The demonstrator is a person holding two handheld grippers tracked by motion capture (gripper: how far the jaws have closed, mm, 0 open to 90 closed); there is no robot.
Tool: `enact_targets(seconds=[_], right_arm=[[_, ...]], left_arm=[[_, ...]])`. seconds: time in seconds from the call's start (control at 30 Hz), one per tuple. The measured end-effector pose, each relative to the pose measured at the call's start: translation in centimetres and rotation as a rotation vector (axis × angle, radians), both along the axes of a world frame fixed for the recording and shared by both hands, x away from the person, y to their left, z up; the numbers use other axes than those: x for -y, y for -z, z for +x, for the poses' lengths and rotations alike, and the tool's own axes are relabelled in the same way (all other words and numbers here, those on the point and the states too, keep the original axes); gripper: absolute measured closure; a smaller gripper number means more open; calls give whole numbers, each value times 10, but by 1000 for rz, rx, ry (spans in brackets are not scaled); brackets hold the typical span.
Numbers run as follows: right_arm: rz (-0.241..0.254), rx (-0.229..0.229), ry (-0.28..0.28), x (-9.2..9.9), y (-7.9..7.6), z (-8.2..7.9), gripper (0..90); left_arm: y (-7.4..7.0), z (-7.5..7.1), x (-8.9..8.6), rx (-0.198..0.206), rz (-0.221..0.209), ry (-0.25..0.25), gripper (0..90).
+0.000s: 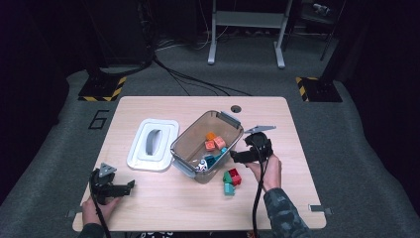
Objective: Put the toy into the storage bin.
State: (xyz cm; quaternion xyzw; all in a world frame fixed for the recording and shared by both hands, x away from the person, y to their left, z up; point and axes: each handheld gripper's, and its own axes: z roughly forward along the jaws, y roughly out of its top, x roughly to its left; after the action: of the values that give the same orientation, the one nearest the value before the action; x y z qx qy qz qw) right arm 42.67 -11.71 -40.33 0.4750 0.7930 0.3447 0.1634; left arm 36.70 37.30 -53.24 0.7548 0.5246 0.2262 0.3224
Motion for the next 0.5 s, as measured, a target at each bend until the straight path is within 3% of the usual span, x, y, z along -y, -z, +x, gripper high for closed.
enact_targets(seconds=[0.2,0.33,0.5], right_arm=[[8,-61,26,8,34,-14,54],[-19,-104,48,10,56,-21,82],[-13,-139,54,9,72,-26,98]], left_arm=[[0,0,0,0,0,0,17],[0,0,0,-3,-1,0,17],[0,0,0,-3,-1,0,17]])
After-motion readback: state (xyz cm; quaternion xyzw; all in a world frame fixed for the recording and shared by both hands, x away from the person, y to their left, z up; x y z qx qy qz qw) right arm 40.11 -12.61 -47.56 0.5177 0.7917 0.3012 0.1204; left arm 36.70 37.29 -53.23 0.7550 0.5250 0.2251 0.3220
